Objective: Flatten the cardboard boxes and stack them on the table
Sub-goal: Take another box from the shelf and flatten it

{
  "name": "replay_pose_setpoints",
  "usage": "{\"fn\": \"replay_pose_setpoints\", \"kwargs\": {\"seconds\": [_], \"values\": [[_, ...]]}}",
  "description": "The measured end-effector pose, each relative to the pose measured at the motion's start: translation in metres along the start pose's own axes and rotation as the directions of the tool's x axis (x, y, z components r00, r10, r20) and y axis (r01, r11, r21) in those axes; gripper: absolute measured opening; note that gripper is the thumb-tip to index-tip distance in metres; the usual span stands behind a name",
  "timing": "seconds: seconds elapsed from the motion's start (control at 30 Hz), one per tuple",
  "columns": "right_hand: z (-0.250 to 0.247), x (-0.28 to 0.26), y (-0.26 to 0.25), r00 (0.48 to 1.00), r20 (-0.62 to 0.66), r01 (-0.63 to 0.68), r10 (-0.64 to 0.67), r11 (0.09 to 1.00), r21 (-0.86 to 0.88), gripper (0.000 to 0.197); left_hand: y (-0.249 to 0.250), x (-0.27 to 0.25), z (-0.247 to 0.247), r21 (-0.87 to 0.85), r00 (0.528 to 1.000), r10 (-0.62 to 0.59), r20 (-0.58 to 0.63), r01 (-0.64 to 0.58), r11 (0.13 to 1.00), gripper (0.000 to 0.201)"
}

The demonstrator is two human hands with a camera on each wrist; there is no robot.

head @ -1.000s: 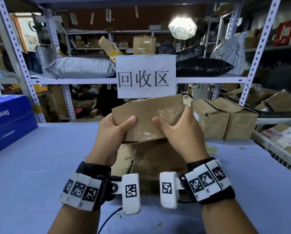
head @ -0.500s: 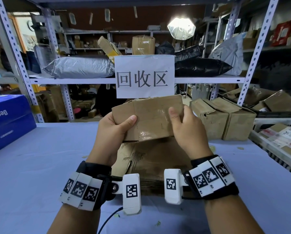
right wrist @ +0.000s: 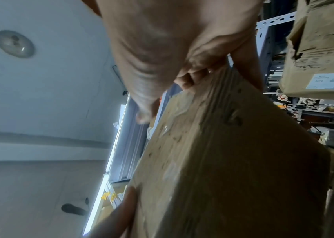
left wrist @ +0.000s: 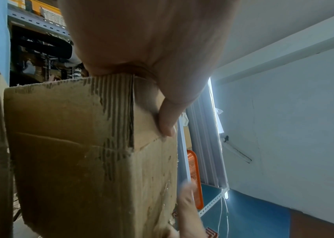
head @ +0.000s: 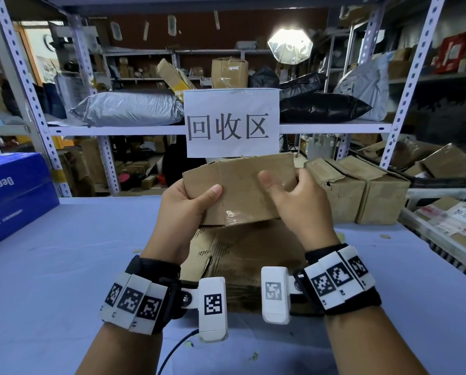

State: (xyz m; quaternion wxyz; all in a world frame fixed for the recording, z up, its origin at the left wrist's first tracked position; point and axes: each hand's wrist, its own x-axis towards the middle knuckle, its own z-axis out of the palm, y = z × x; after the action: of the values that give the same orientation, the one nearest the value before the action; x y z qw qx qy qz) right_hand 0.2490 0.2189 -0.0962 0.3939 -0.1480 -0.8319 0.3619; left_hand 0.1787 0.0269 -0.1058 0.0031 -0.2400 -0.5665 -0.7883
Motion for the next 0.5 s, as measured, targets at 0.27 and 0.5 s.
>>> {"fn": "replay_pose_setpoints", "kwargs": {"seconds": [0.27, 0.5], "values": [[0.0051, -0.0007, -0.0046, 0.995, -0.094, -0.025, 0.011, 0.989, -0.147, 0.05, 0.0019, 0.0008, 0.0009, 0.041, 0.999, 0.037, -0.022, -0.036, 0.999, 0.016], [0.0012, 0.003, -0.0048, 0.999, -0.032, -0.005, 0.0, 0.986, -0.167, 0.061, 0.0021, 0.0008, 0.0041, 0.01, 1.0, 0.022, -0.018, -0.022, 1.0, 0.017]]}}
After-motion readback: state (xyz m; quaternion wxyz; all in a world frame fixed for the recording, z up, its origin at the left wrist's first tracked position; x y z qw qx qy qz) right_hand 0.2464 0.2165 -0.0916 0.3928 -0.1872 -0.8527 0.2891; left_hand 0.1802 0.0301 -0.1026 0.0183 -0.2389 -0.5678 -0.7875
